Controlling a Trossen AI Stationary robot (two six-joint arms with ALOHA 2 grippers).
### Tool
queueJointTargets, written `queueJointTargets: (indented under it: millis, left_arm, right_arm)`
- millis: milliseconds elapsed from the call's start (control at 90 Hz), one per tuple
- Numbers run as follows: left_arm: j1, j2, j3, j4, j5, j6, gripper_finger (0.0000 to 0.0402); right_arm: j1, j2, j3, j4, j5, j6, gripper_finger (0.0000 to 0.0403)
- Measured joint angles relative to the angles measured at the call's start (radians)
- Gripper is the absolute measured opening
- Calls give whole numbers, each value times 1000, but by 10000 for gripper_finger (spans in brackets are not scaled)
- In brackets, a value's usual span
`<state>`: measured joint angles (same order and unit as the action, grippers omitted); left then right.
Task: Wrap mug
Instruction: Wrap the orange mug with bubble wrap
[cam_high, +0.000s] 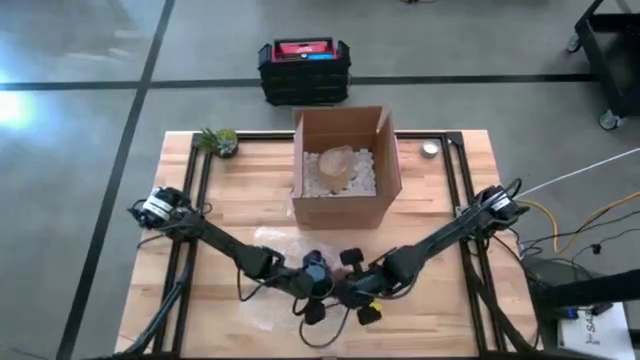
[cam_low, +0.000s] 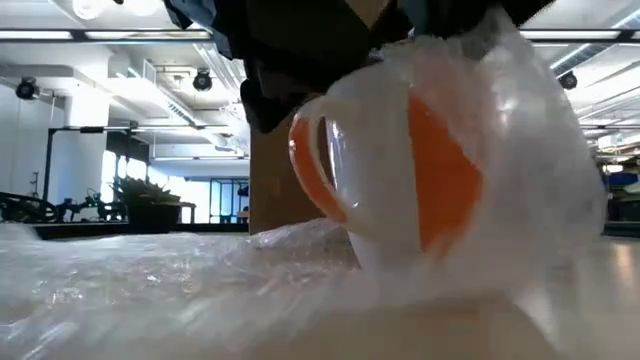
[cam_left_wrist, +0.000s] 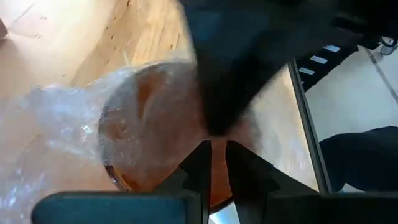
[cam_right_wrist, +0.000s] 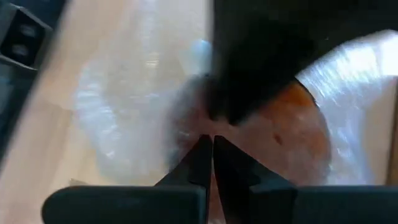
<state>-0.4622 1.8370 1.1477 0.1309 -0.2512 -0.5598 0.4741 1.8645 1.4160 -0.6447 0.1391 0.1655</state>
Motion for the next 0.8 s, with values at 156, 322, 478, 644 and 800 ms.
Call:
queueJointTargets:
  millis: [156, 322, 478, 644, 800]
  left_arm:
    - [-5, -23, 0, 9, 0, -3, 36]
    - [-5, -8, 0, 33, 0, 0, 36]
    - [-5, 34, 3, 56, 4, 0, 36]
    - [-2, 40, 5, 54, -2, 6, 36]
    - [0, 40, 5, 59, 1, 1, 36]
  right_arm:
    - [-30, 1, -71, 84, -8, 2, 2]
    - [-42, 2, -112, 186, -16, 4, 2]
    - [-40, 4, -91, 202, -17, -19, 2]
    - [-36, 0, -22, 92, -23, -27, 2]
    - [-32, -48, 81, -72, -15, -4, 2]
